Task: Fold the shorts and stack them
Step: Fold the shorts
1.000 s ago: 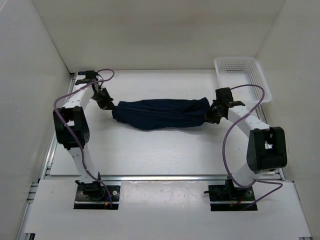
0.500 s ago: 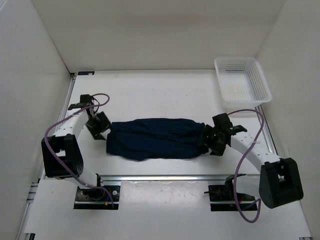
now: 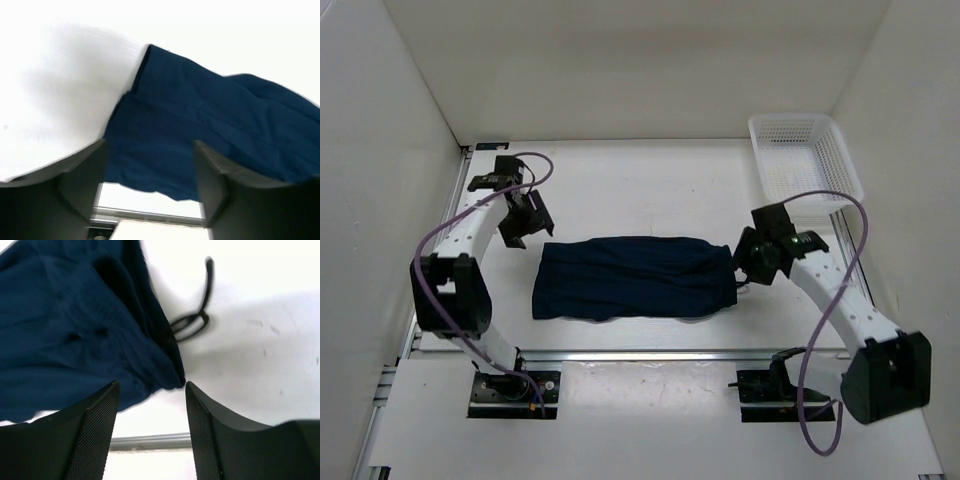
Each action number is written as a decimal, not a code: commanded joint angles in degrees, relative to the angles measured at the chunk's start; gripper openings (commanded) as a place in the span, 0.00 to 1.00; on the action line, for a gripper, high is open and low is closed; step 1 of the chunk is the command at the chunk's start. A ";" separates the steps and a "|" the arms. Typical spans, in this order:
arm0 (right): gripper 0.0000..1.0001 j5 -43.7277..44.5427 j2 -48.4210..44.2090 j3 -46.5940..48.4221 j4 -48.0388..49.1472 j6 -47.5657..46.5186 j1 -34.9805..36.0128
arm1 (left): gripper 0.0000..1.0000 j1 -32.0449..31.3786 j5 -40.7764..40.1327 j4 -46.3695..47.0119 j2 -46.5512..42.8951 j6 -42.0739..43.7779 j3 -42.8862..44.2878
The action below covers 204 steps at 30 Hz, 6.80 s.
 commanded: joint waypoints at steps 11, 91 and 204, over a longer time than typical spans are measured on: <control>0.79 -1.10 19.76 14.59 3.69 -3.74 0.81 | 0.91 -1.34 -1.13 1.25 18.53 0.83 6.93; 0.01 8.11 38.33 22.07 2.74 -14.11 1.25 | 0.81 1.12 3.52 -3.23 -1.50 1.36 7.39; 0.56 0.74 18.90 20.75 4.57 -4.00 19.18 | 1.00 -8.90 -3.41 -8.23 10.28 4.26 16.60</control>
